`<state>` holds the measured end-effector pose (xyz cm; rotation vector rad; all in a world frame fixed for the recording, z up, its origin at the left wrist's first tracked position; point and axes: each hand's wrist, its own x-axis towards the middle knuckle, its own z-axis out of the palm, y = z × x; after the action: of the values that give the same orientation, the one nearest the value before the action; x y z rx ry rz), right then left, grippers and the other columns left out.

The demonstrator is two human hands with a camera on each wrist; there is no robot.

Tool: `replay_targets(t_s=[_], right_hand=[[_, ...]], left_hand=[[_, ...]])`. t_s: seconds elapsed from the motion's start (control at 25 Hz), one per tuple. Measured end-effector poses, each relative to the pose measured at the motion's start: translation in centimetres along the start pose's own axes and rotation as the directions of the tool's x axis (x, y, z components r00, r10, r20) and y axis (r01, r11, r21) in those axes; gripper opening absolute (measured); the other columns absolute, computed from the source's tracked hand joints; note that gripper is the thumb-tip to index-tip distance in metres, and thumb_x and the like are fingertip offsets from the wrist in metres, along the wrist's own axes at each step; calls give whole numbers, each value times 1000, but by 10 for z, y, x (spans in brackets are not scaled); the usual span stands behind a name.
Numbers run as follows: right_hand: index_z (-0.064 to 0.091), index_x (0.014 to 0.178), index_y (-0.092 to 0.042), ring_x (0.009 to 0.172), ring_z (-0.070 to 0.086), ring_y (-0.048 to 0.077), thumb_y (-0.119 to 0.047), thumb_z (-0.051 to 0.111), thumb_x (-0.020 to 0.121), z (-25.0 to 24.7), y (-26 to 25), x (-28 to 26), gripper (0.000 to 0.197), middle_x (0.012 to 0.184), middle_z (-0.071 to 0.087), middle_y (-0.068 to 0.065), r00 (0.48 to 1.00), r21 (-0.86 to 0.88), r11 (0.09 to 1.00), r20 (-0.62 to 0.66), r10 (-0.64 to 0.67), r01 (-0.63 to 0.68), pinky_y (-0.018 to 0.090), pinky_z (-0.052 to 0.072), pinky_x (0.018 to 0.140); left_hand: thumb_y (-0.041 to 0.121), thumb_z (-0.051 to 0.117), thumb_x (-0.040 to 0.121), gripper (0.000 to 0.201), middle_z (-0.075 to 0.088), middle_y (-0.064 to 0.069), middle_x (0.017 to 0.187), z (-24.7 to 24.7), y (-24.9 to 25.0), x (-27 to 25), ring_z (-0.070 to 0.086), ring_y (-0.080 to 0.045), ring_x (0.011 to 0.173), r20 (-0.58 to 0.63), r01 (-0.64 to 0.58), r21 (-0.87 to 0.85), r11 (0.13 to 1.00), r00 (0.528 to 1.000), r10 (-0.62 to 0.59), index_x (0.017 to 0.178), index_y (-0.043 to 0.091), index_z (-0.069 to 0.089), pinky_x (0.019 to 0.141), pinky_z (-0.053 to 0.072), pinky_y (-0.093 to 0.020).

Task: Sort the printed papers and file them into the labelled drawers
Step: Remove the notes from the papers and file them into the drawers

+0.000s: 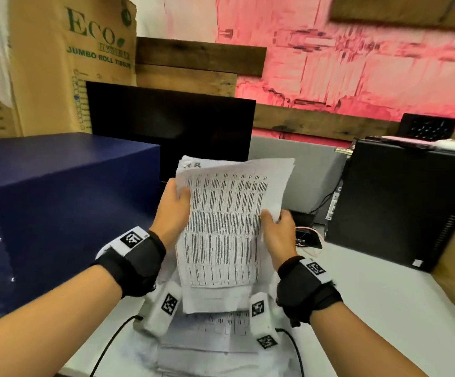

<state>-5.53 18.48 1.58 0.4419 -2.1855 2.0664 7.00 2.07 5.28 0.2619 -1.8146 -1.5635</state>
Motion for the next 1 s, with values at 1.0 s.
replay_targets(t_s=[1.0], right_hand=[[45,99,-7,60,46,-6,-12,43,100,-11,-23,-38,5,75,47,-8,958,109,962,-172,-228,248,10,38,57]], left_hand=[[31,38,103,31,68,1,109,-6,10,-18,64,-14,103,-65,12,-43,999,998,-15,111,13,61,88,51,-30]])
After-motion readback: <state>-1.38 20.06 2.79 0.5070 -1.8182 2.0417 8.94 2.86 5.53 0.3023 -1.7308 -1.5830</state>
